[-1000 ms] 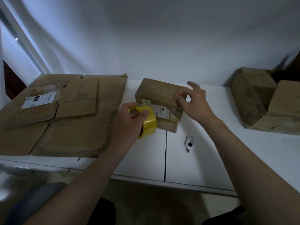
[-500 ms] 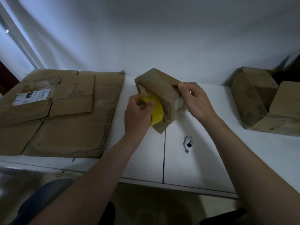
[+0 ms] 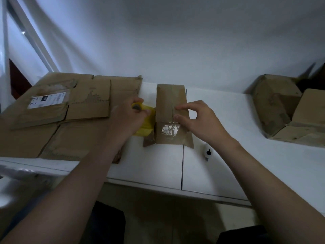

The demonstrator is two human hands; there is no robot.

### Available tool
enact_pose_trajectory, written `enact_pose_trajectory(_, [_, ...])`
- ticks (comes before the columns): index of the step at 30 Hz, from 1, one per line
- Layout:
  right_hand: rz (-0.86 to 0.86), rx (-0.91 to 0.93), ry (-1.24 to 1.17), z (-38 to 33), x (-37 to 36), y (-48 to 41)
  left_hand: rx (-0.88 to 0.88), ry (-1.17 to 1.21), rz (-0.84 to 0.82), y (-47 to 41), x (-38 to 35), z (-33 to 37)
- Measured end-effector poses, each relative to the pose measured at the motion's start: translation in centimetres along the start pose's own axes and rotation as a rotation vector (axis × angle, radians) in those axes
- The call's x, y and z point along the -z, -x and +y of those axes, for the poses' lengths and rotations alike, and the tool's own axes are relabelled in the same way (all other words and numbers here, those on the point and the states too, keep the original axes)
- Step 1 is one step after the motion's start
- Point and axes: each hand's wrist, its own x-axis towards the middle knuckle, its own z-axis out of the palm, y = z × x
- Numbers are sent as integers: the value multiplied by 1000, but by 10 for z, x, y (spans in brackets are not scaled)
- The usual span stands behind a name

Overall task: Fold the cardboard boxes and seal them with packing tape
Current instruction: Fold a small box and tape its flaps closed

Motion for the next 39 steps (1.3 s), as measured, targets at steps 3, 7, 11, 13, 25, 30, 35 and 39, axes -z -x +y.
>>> enact_pose_trajectory(3, [-40, -38, 69, -5, -9, 4, -5, 17, -33, 17, 14, -1])
enact_pose_trajectory(7, [-33, -26, 140, -15, -9, 11, 0, 145, -40, 38, 33, 1])
enact_pose_trajectory(11, [-20, -13, 315, -20, -7, 15, -40, 186, -30, 57, 37, 6])
enact_pose_trajectory(13, [24, 35, 389, -26, -6, 20, -34, 192, -48, 67, 38, 13])
enact_pose_trajectory(25, [-5, 100, -261, -96, 14, 89, 3, 408, -47, 113, 34, 66])
enact_pose_trajectory(30, [27, 193, -331, -101, 31, 101, -8, 488, -120, 129, 40, 79])
enact_pose_trajectory(35, [-4, 299, -202, -106, 49, 108, -109, 328, -60, 131, 46, 81])
enact_pose_trajectory(39, [-47, 380, -108, -110, 58, 114, -180, 273, -25, 126, 50, 85])
